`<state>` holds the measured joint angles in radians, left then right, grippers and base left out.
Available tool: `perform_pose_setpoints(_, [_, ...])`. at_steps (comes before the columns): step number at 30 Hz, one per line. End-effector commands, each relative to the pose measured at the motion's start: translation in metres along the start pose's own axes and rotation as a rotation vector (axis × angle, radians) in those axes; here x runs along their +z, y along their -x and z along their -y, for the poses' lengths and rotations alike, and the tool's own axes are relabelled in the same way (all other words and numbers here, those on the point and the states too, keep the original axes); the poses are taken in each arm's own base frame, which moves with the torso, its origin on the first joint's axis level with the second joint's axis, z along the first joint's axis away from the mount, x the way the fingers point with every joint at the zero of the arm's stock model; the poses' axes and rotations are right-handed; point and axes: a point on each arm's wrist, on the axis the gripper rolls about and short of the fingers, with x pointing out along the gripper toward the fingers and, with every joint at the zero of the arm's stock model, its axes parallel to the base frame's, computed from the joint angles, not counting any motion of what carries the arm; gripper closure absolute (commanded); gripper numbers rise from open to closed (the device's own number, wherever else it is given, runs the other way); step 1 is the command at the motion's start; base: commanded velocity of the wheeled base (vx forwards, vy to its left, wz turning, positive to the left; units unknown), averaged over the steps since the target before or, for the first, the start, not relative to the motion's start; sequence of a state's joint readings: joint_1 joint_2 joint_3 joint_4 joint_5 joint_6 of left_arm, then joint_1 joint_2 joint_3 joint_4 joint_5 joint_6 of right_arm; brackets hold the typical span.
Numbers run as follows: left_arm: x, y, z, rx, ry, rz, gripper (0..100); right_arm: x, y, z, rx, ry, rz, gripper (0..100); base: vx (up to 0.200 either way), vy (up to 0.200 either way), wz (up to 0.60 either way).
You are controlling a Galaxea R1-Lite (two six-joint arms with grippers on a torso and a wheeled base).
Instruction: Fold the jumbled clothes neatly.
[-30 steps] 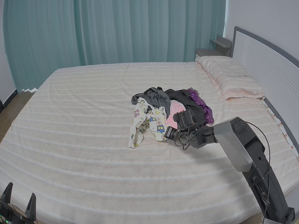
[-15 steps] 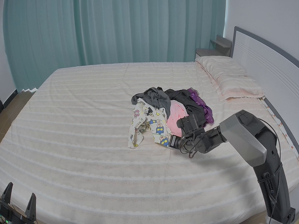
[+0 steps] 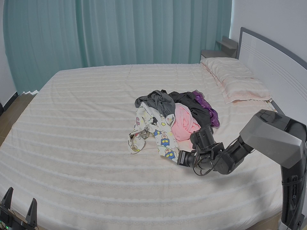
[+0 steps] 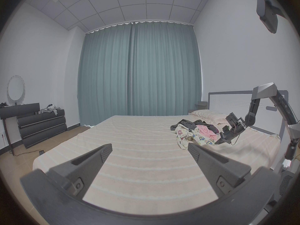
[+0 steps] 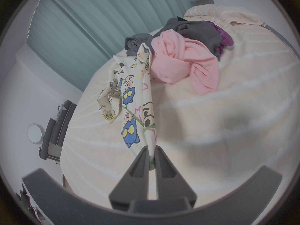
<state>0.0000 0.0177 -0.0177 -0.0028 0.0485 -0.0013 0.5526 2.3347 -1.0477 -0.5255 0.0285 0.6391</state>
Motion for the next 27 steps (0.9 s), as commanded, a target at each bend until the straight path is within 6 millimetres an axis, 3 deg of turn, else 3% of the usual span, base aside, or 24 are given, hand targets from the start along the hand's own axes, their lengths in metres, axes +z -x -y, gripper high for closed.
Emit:
perform_pose_setpoints(1, [-0.005,0.000,0.000,0.001,0.000,0.000,0,-0.033,0.050,-0.001,0.029,0.057,-0.112,100,0.000,0.000,0.00])
perform_pose_setpoints(8, [-0.005,0.000,0.000,0.001,0.000,0.000,0,-0.071,0.073,0.026,0.011,0.155,-0.266,100,0.000,0.000,0.00])
perform_pose_setpoints(19, [-0.005,0.000,0.000,0.001,0.000,0.000,0,-0.077,0.058,0.028,0.006,0.244,-0.260,100,0.000,0.000,0.00])
perform_pose_setpoints(20, [-0.005,0.000,0.000,0.001,0.000,0.000,0,-0.077,0.058,0.027,0.011,0.256,-0.255,0,0.000,0.000,0.00])
perform_pose_setpoints(23, [-0.005,0.000,0.000,0.001,0.000,0.000,0,-0.079,0.058,0.029,0.032,0.284,-0.253,0,0.000,0.000,0.00])
perform_pose_setpoints(27, [-0.005,0.000,0.000,0.001,0.000,0.000,0,-0.078,0.043,0.030,0.072,0.380,-0.198,0,0.000,0.000,0.00])
